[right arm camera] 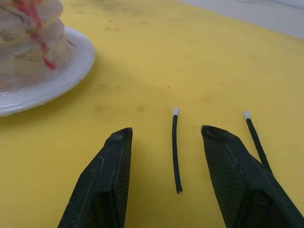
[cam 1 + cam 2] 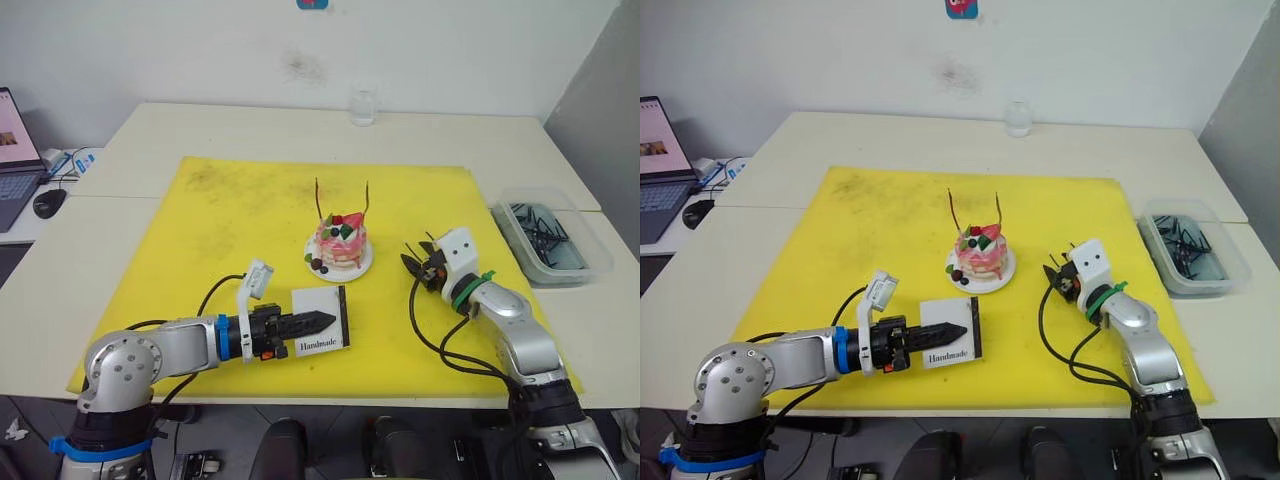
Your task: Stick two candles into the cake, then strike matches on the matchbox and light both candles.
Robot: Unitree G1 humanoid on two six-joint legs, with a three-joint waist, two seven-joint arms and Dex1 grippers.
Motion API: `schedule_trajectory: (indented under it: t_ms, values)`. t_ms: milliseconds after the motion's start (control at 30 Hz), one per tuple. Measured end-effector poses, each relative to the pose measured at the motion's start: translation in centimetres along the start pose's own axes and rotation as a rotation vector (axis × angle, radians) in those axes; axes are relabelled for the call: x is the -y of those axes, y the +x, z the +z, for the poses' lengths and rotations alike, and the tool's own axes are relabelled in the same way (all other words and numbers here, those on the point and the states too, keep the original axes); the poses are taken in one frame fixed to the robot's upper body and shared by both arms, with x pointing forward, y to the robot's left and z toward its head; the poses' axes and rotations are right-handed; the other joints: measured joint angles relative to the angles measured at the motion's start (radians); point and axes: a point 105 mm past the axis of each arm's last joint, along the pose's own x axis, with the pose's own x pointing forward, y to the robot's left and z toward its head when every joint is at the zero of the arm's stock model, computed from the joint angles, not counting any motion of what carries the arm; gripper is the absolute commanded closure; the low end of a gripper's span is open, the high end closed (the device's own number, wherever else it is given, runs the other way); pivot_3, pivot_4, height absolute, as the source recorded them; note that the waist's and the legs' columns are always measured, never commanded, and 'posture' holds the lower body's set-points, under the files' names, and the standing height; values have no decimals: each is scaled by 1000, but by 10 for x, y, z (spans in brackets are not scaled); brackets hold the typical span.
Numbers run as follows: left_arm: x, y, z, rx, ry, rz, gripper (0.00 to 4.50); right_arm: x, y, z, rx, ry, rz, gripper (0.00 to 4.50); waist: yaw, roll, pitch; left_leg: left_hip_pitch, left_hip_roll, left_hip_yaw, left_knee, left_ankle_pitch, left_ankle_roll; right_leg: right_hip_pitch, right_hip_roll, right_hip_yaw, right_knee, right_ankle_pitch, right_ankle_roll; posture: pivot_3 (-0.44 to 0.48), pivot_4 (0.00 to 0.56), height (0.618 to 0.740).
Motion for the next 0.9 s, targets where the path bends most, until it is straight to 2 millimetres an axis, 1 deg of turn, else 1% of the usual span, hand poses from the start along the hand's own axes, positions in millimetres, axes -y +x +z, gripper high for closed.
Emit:
schedule_trajectory:
  t_ms: [100, 233, 267, 333, 433, 467, 500, 767, 900]
  values:
    - [0, 0, 0, 0, 1, 2, 4500, 0, 4, -3, -10, 6, -8, 2139, -1, 0, 0, 0, 0, 0, 0, 0, 0, 0, 0, 0, 0, 0, 0, 0, 150, 740]
    - [0, 0, 1, 4, 4, 1, 4500, -1, 9, -1, -4, 21, -18, 2139, -4, 0, 0, 0, 0, 0, 0, 0, 0, 0, 0, 0, 1, 0, 0, 0, 150, 740]
    - [0, 0, 1, 6, 5, 1, 4500, -2, 9, -1, -4, 24, -20, 2292, -5, 0, 0, 0, 0, 0, 0, 0, 0, 0, 0, 0, 1, 0, 0, 0, 150, 740]
    - [0, 0, 1, 8, 6, 1, 4500, -2, 10, -1, -2, 29, -21, 2690, -8, 0, 0, 0, 0, 0, 0, 0, 0, 0, 0, 0, 1, 0, 0, 0, 150, 740]
    - [0, 2, -1, -2, 3, -4, 4500, -4, 11, -1, -3, 38, -24, 3750, -9, 0, 0, 0, 0, 0, 0, 0, 0, 0, 0, 0, 1, 0, 0, 0, 150, 740]
    - [0, 3, -1, -5, 3, -5, 4500, -4, 12, -1, -3, 41, -31, 4166, -9, 0, 0, 0, 0, 0, 0, 0, 0, 0, 0, 0, 1, 0, 0, 0, 150, 740]
    - [0, 3, -1, -5, 3, -5, 4500, -4, 12, -2, -7, 44, -36, 4474, -10, 0, 0, 0, 0, 0, 0, 0, 0, 0, 0, 0, 1, 0, 0, 0, 150, 740]
    - [1, 5, -3, -15, 0, -10, 4500, -5, 13, 0, -11, 61, -46, 4474, -14, 0, 0, 1, 0, 0, 0, 0, 0, 0, 0, 0, 1, 0, 0, 0, 150, 740]
    - [1, 6, -4, -17, 1, -12, 4500, -13, 6, 8, -1, 73, -11, 4474, -15, 0, 0, 0, 0, 0, 0, 0, 0, 0, 0, 0, 1, 0, 0, 0, 150, 740]
